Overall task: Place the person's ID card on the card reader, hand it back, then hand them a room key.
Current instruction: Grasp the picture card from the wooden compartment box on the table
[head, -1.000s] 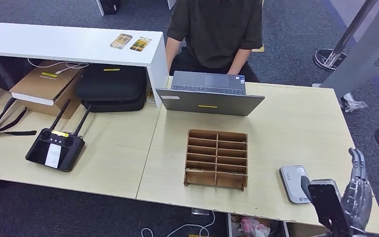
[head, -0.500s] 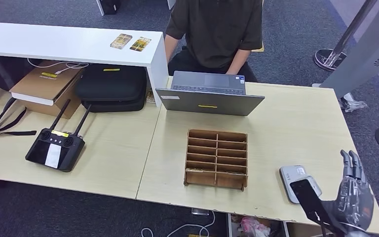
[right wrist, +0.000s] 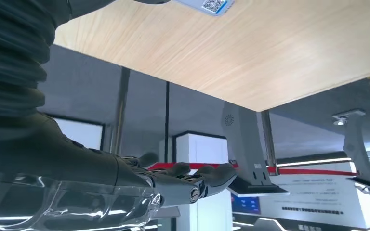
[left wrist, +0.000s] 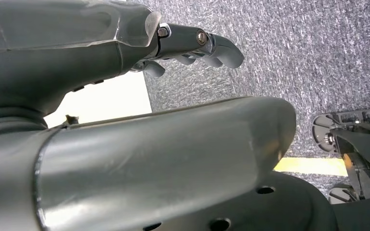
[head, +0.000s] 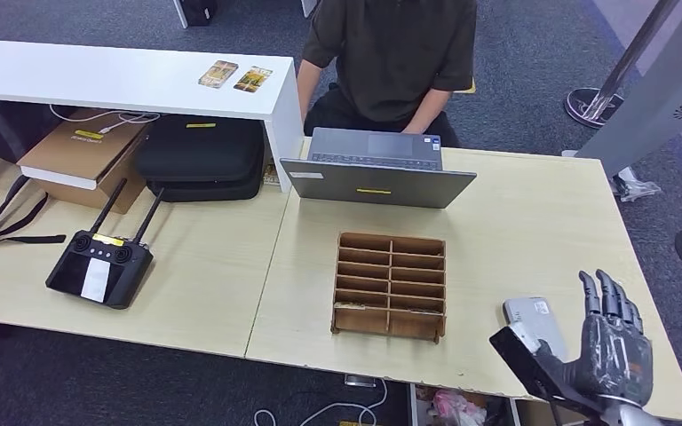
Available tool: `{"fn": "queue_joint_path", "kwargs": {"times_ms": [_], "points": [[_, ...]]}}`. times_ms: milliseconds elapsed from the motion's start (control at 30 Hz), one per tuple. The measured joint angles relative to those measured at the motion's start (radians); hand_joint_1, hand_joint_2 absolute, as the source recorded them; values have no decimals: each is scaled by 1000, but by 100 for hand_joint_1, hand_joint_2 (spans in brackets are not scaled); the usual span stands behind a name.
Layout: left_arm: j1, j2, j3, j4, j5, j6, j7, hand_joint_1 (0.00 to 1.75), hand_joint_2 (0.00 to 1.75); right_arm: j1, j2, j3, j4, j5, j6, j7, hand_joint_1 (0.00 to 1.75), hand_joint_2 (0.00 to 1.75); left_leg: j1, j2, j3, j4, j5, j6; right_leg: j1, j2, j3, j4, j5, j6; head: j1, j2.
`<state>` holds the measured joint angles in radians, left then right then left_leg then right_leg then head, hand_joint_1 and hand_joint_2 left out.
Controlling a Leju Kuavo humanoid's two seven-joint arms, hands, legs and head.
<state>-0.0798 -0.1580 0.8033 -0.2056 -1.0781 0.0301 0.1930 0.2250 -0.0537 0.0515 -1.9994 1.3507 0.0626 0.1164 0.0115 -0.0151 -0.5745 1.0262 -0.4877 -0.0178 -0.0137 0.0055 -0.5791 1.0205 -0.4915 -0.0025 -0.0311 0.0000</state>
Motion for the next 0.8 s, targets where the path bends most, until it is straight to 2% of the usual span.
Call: {"fn": "queue_joint_path", "kwargs": {"times_ms": [200,433,567,800], "points": [[-4,-1,0,0,-22,-8,-1,0,0,-17,-91,75,29,124,-4,60,0,175,0,0,0,0,0,0,0,0,0,0,0,0,0,0],[-11,-1,0,0,-28,-20,-3,0,0,-10,-171,128,38,164,-21,90,0,175,0,0,0,0,0,0,0,0,0,0,0,0,0,0],[-12,-1,0,0,-35,-24,-4,0,0,-11,-198,139,45,169,-49,102,0,175,0,0,0,0,0,0,0,0,0,0,0,0,0,0],[-13,0,0,0,-37,-31,-4,0,0,18,-215,174,56,114,-3,117,0,175,0,0,0,0,0,0,0,0,0,0,0,0,0,0]]}}
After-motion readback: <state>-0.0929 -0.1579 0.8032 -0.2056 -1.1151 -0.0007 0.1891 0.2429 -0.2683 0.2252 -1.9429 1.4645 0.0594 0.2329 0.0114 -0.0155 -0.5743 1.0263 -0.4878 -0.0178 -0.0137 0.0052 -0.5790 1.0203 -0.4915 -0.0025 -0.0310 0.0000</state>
